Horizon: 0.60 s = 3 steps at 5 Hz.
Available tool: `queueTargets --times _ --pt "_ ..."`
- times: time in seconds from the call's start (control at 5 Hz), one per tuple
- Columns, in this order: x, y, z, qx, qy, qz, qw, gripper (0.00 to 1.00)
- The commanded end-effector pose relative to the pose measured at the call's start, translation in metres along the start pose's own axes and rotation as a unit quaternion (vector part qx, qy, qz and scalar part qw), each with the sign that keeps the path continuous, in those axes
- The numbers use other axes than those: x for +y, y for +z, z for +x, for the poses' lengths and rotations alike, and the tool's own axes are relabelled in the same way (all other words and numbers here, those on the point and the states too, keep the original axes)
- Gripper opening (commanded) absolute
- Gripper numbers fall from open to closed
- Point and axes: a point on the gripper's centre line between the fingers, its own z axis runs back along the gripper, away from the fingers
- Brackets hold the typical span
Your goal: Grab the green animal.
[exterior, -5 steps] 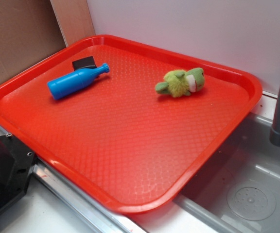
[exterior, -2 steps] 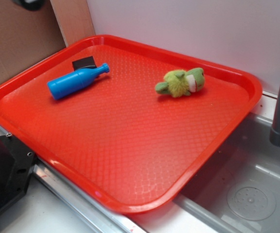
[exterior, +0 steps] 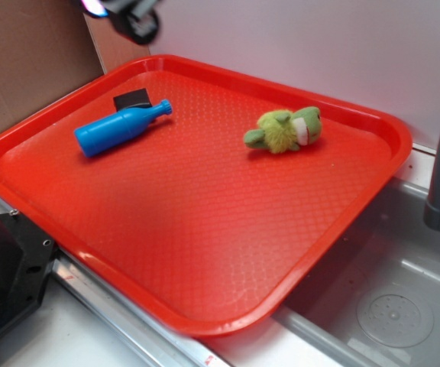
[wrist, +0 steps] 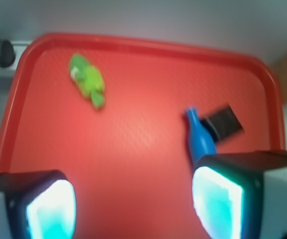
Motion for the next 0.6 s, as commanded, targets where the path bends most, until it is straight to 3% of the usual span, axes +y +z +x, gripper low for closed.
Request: queueTargets --times 0.0,0.4 --pt "-0.015 -0.054 0.056 -0.02 -0.07 -0.035 0.997 1.0" --pt "-0.035 -0.112 0.078 0.001 -0.118 -0.039 0.992 1.0"
